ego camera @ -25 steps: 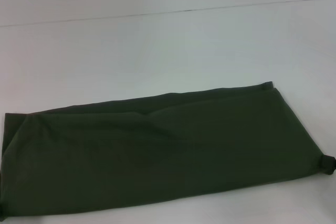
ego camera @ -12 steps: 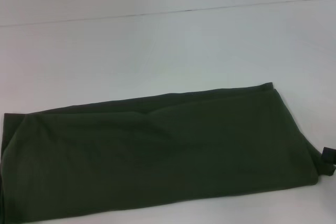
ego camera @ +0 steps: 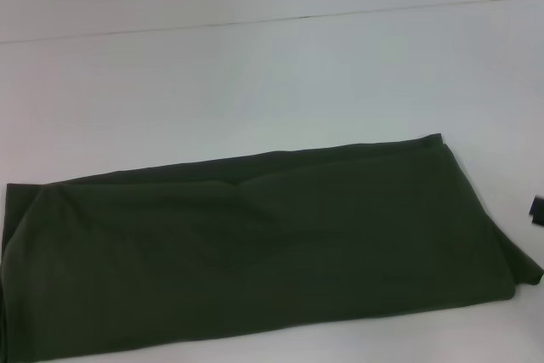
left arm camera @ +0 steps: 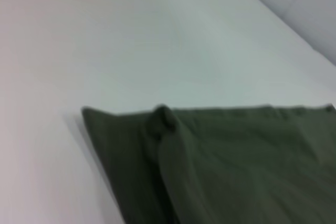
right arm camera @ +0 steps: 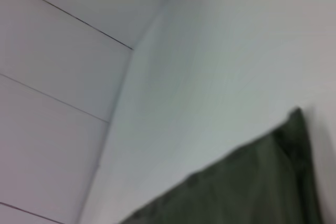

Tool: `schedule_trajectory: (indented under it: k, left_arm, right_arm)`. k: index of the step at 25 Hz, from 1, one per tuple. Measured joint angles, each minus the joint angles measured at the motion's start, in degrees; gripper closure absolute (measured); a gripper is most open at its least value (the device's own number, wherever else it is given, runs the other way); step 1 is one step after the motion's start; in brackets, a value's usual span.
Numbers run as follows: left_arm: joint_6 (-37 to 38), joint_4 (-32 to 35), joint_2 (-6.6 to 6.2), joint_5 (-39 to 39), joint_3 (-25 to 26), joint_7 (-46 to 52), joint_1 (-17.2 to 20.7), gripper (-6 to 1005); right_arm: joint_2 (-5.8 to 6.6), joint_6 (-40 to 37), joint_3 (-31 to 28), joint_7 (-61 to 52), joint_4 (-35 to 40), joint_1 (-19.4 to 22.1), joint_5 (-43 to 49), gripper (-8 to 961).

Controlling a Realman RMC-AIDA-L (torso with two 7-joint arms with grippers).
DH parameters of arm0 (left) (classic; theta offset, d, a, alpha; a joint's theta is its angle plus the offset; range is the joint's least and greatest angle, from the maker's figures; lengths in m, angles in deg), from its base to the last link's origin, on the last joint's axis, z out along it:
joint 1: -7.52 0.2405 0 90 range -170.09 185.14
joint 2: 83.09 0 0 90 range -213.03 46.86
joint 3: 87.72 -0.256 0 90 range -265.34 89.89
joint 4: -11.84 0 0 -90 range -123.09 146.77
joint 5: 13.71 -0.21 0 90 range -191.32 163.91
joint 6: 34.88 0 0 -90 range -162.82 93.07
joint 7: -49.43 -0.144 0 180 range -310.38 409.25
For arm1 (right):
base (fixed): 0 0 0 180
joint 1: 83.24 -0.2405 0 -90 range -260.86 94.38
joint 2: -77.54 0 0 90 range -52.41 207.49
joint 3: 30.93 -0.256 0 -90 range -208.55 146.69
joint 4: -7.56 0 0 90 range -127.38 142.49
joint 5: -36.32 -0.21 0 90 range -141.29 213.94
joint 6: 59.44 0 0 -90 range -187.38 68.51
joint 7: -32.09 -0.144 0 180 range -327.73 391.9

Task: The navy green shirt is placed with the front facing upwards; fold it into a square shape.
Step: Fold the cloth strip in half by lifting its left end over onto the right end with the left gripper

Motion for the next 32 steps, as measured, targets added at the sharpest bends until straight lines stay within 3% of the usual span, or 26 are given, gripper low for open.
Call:
schedule_trajectory:
  k: [6, 9, 15, 23, 32]
  left_arm:
    - [-1.9, -2.0, -1.21, 0.5, 1.9, 0.5, -3.4, 703]
    - [-3.2, -4.2, -2.53, 0.6, 2.0, 1.5, -5.6, 567]
    - [-4.0, -7.5, -4.99, -1.1, 1.0, 4.1, -10.0, 301]
    - [-7.6, -7.8, -6.07, -5.5, -2.9, 9.0, -13.8, 55]
    - [-12.6, -8.2, -5.99, -9.0, -8.3, 14.0, -15.2, 57]
  right_arm:
    - [0.24, -2.5, -1.6, 0.5, 0.0, -2.4, -2.3, 470]
    - [0.24, -2.5, -1.8, 0.0, 0.0, -4.1, -2.5, 280]
    - [0.32, -2.2, -1.8, -1.0, 0.0, -7.1, -3.0, 48]
    - [0.75, -0.6, -1.8, -2.7, 0.0, -9.9, -3.1, 41]
    - [0.76, 0.8, -1.8, -2.9, 0.0, -10.4, -3.1, 42]
